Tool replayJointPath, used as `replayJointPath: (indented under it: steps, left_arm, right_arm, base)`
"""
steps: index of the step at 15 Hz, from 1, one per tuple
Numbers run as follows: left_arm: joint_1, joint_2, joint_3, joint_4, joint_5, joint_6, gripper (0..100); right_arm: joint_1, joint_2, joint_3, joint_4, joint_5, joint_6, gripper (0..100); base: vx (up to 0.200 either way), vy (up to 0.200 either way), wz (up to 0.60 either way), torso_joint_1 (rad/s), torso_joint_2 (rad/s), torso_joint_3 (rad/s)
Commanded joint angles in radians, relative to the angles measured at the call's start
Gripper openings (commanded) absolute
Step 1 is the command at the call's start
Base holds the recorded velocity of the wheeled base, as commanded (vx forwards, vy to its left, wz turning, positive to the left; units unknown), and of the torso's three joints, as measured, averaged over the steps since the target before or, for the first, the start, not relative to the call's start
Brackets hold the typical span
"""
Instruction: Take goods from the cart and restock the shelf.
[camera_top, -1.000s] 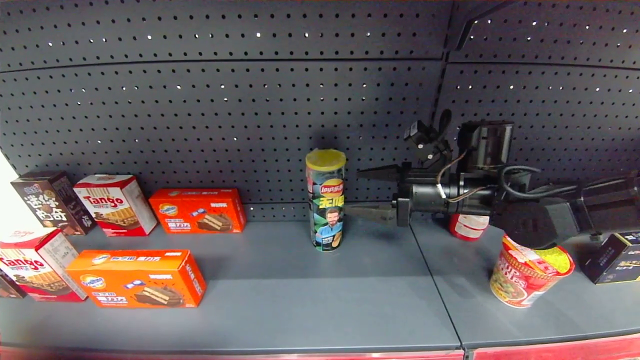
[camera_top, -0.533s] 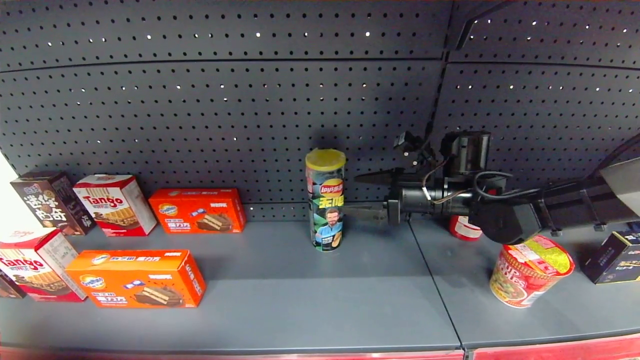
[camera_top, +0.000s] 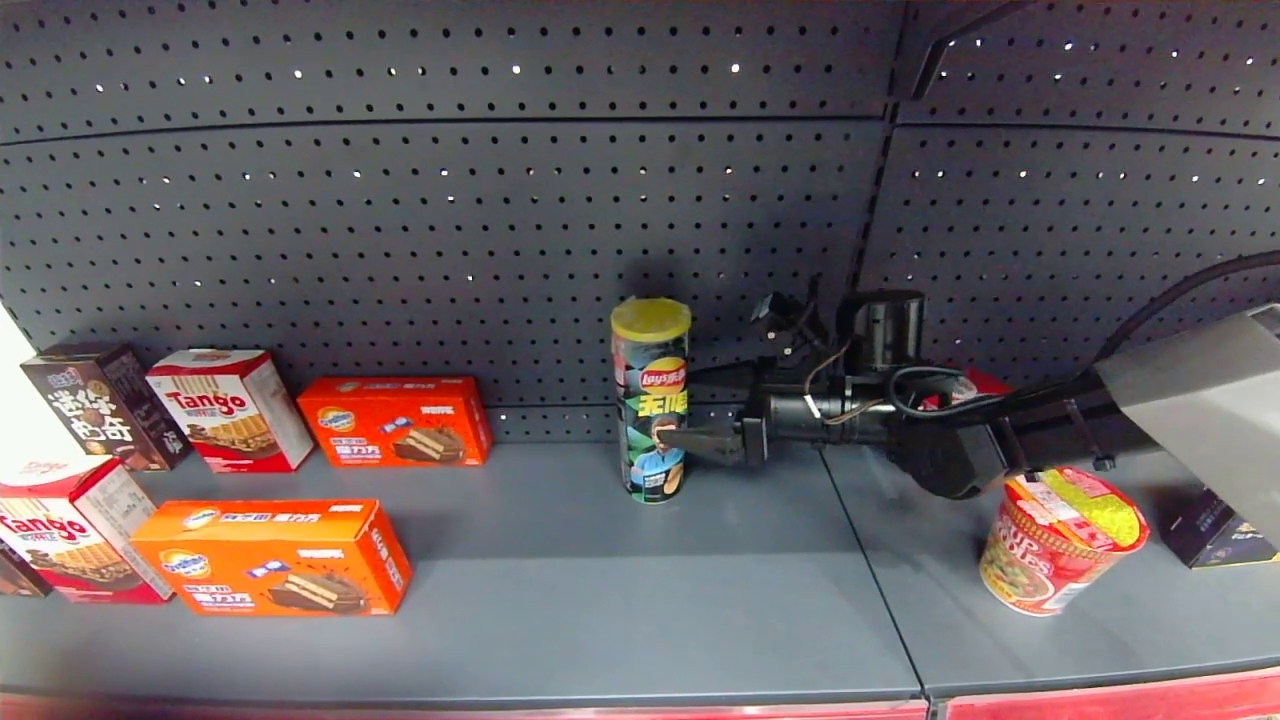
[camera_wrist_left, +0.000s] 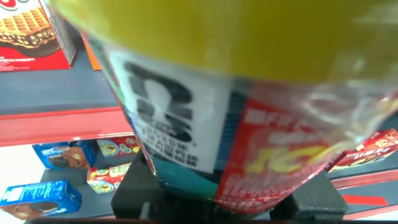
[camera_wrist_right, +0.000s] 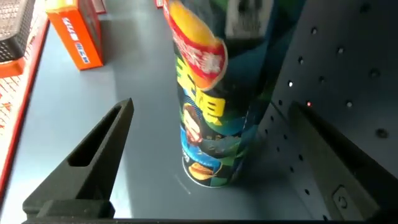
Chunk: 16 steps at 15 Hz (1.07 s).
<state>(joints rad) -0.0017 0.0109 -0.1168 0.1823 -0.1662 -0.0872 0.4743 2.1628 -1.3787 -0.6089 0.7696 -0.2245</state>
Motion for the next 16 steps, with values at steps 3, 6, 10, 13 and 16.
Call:
replayJointPath:
  steps: [3, 6, 10, 13, 16]
  left_arm:
    - [0.0, 0.0, 0.0, 0.0, 0.002, 0.0, 0]
    - [0.0, 0.0, 0.0, 0.002, 0.002, -0.002, 0]
    - [0.0, 0.0, 0.0, 0.0, 0.002, 0.0, 0]
    - [0.0, 0.0, 0.0, 0.002, 0.002, 0.0, 0]
    - [0.0, 0.0, 0.0, 0.002, 0.002, 0.0, 0]
  right_arm:
    - [0.018, 0.078, -0.056, 0.0, 0.0, 0.001, 100]
    - [0.037, 0.111, -0.082, -0.002, -0.001, 0.008, 100]
    - [0.049, 0.16, -0.135, -0.002, -0.003, 0.025, 100]
    - [0.055, 0.18, -0.143, -0.002, -0.006, 0.025, 100]
    - [0.063, 0.218, -0.187, 0.001, -0.03, 0.03, 100]
  base:
    - [0.0, 0.0, 0.0, 0.0, 0.0, 0.0]
    - [0.0, 0.0, 0.0, 0.0, 0.0, 0.0]
    - [0.0, 0.0, 0.0, 0.0, 0.0, 0.0]
    - [0.0, 0.0, 0.0, 0.0, 0.0, 0.0]
    - [0.0, 0.0, 0.0, 0.0, 0.0, 0.0]
